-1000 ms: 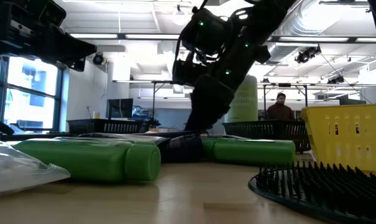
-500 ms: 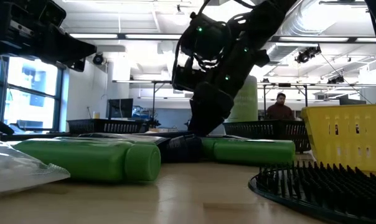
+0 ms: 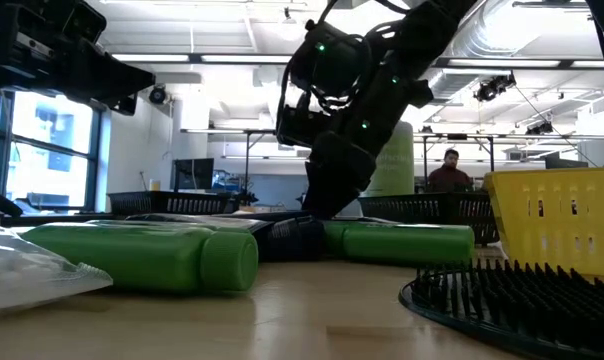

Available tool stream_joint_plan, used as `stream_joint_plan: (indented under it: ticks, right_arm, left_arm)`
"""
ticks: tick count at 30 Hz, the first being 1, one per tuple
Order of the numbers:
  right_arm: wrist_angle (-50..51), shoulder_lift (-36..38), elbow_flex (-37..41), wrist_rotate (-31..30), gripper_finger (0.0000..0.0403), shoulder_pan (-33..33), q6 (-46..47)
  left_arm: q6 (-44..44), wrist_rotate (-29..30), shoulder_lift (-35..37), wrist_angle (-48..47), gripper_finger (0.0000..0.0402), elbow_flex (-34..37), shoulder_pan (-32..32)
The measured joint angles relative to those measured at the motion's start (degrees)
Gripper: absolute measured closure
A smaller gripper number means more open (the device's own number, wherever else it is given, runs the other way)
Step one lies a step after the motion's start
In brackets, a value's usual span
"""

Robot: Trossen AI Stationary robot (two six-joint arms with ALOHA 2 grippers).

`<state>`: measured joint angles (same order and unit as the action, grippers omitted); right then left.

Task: Pick & Place Travel size toiletries
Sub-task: Put the shampoo bottle into the top right black bin

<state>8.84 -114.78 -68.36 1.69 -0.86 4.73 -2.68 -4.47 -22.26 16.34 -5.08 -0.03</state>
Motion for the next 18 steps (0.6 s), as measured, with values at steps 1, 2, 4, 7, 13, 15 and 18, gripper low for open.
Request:
stream_joint_plan:
  ticks: [1, 2, 4, 7, 13, 15, 18]
  right_arm:
    - [0.0, 0.0, 0.0, 0.2, 0.0205, 0.0, 0.0]
    - [0.0, 0.0, 0.0, 0.3, 0.0210, 0.0, 0.0]
    - [0.0, 0.0, 0.0, 0.7, 0.0219, 0.0, 0.0]
    - [0.0, 0.0, 0.0, 1.3, 0.0229, 0.0, 0.0]
    - [0.0, 0.0, 0.0, 1.5, 0.0229, 0.0, 0.0]
    - [0.0, 0.1, 0.0, 1.5, 0.0230, 0.0, 0.0]
    - [0.4, 0.5, 0.0, 1.9, 0.0234, 0.0, 0.0]
  left_arm:
    - [0.0, 0.0, 0.0, 0.0, 0.0401, 0.0, 0.0]
    - [0.0, 0.0, 0.0, 0.0, 0.0401, 0.0, 0.0]
    - [0.0, 0.0, 0.0, 0.0, 0.0401, 0.0, 0.0]
    - [0.0, 0.0, 0.0, 0.0, 0.0401, 0.0, 0.0]
    - [0.0, 0.0, 0.0, 0.0, 0.0401, 0.0, 0.0]
    - [0.0, 0.0, 0.0, 0.0, 0.0401, 0.0, 0.0]
    - [0.0, 0.0, 0.0, 0.0, 0.0401, 0.0, 0.0]
